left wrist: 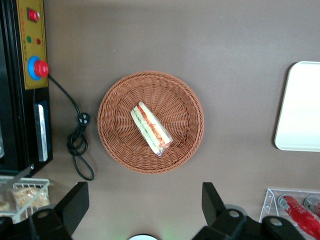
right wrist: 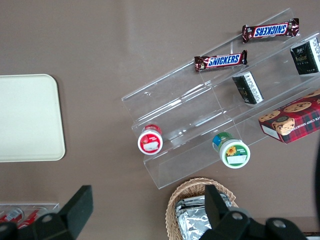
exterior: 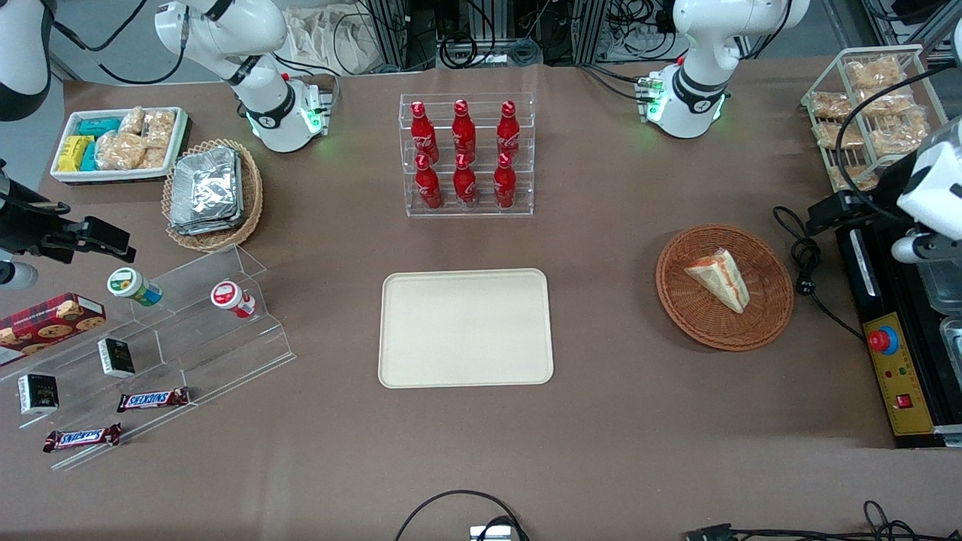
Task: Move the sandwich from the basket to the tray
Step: 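Move the open left gripper down over the wrapped sandwich in the basket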
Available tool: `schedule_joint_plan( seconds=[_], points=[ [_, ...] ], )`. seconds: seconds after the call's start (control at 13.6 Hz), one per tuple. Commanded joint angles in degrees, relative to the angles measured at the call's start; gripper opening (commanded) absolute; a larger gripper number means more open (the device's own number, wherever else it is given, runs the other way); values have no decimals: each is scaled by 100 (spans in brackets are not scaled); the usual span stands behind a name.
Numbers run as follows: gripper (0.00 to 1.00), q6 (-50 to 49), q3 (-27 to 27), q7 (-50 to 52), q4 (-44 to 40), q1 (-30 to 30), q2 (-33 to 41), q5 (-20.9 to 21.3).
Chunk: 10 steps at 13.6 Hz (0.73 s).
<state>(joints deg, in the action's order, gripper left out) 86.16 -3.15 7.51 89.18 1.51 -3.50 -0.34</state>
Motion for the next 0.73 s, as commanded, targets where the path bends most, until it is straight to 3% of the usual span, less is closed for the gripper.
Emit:
schedule_joint_plan(
  seconds=[0.0, 0.37, 0.66],
  points=[
    [100, 609, 16, 539, 790, -98, 208, 51],
    [100, 2743, 25, 1260, 3118, -81, 805, 51],
    [100, 3660, 25, 1761, 3913, -72, 693, 42]
  ],
)
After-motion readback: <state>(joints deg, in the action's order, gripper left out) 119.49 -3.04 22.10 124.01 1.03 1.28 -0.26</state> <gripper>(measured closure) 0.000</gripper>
